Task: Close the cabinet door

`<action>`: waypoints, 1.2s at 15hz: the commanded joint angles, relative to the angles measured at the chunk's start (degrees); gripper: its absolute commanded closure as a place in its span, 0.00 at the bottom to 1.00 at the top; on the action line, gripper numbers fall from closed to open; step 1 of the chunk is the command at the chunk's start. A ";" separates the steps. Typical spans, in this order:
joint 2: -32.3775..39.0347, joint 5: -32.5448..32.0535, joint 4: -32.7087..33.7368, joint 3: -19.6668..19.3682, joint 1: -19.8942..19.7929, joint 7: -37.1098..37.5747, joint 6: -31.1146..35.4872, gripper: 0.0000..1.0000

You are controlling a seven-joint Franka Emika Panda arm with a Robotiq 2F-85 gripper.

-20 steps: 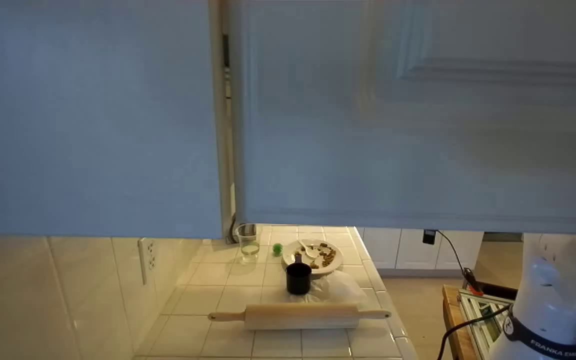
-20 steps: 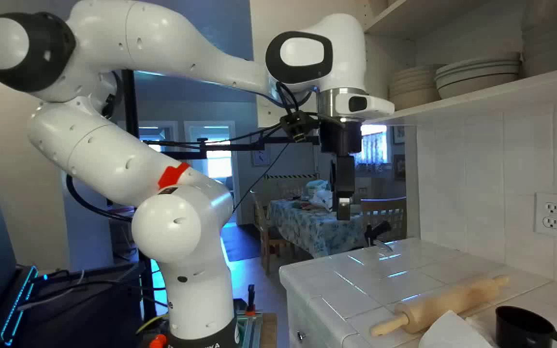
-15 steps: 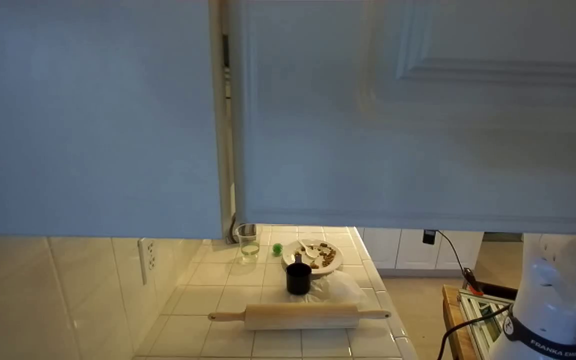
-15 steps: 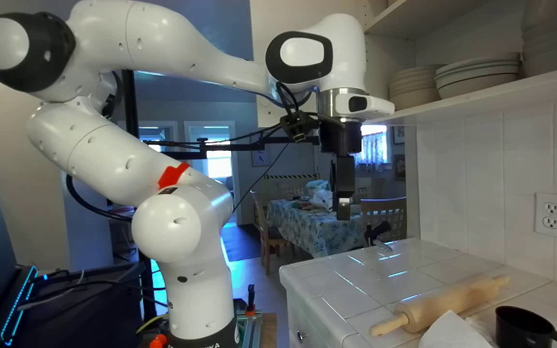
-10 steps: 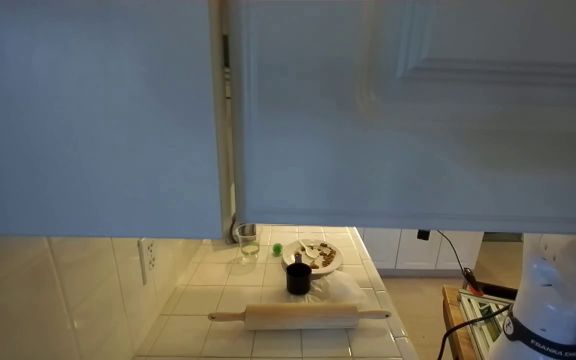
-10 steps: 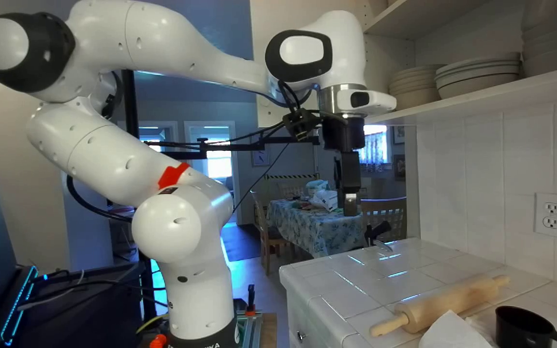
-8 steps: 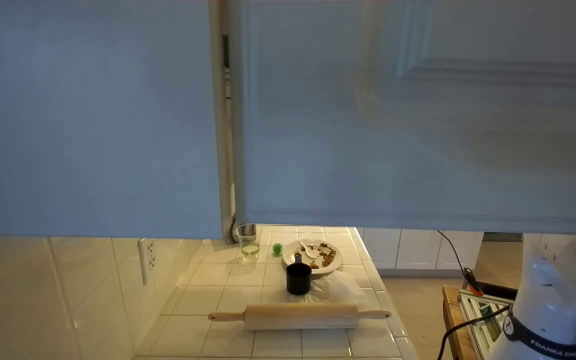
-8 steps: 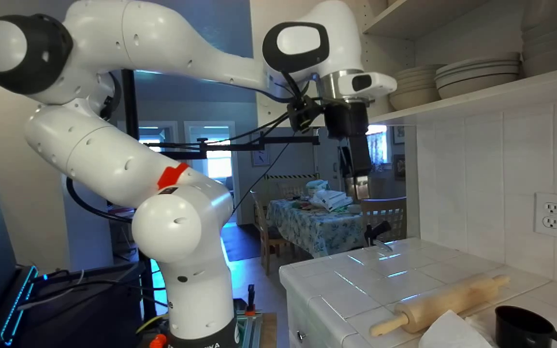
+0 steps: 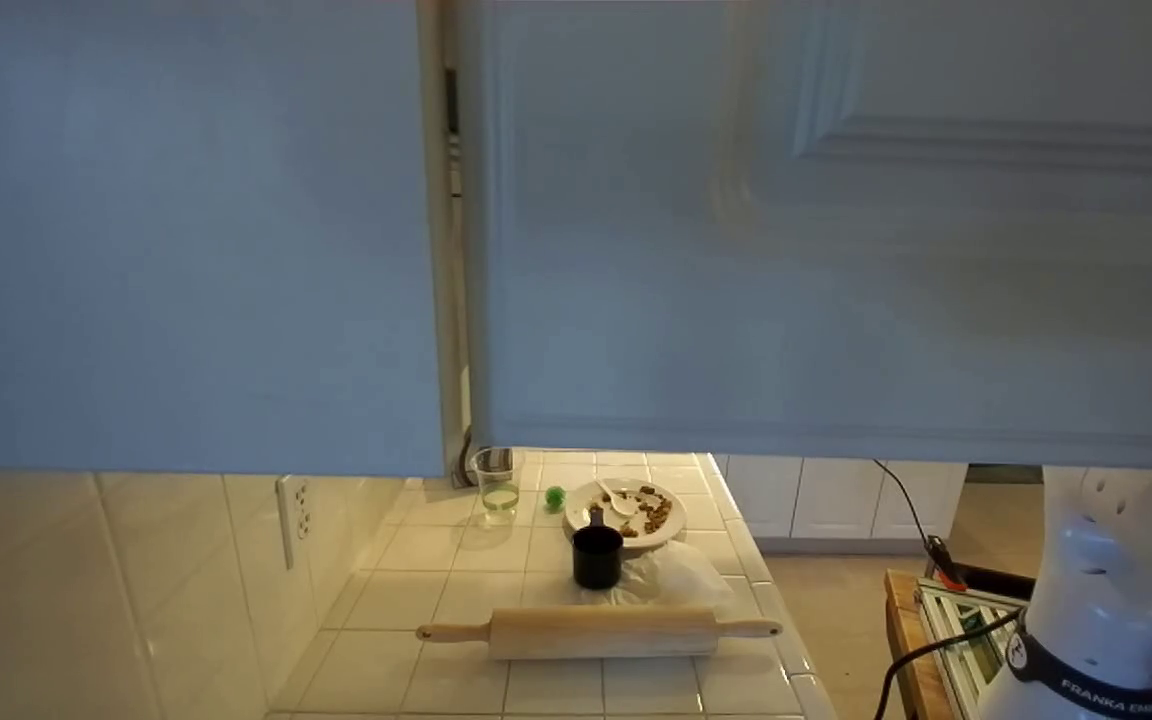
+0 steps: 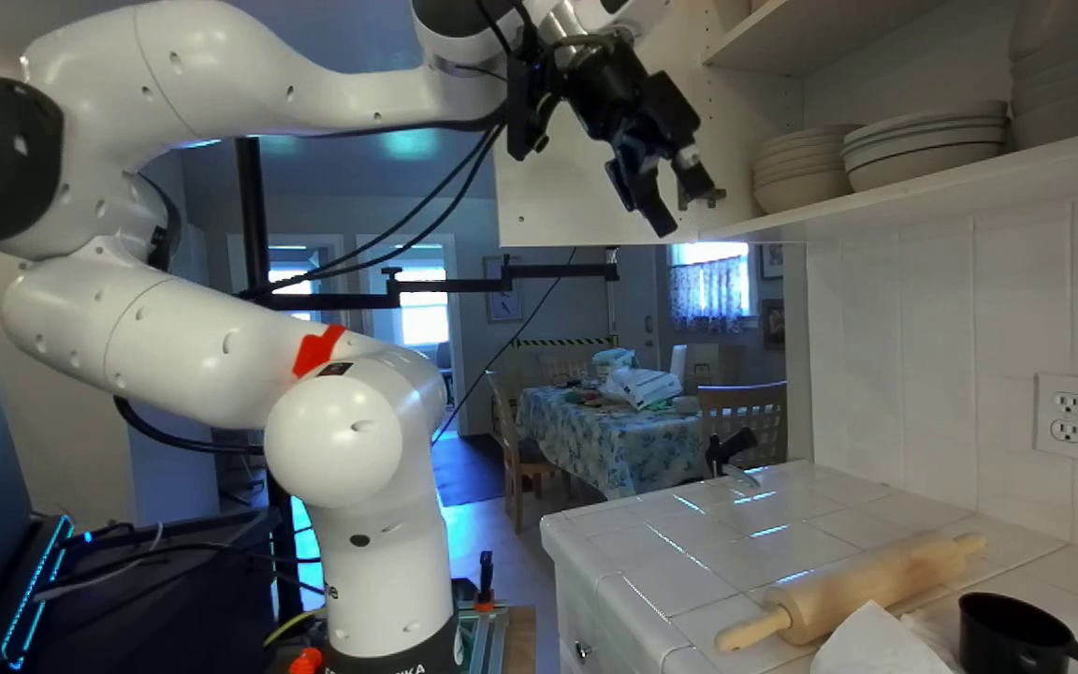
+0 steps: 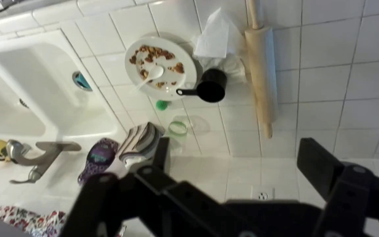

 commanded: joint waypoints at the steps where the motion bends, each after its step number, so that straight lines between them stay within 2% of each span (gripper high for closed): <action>1: -4.70 -0.41 0.92 -3.46 2.38 -4.03 2.65 0.00; 2: -5.31 0.13 0.78 -4.10 2.46 -3.94 3.74 0.00; 3: -4.08 0.07 0.83 -1.99 1.27 -2.04 2.22 0.00; 5: -5.22 0.24 0.82 -3.19 1.55 -2.60 2.97 0.00; 10: -5.27 0.31 0.81 -3.37 1.77 -2.68 3.30 0.00; 15: -3.35 1.62 3.64 -4.16 3.21 -3.65 8.36 0.00; 18: -2.17 3.86 5.84 -5.24 6.07 -5.82 11.57 0.00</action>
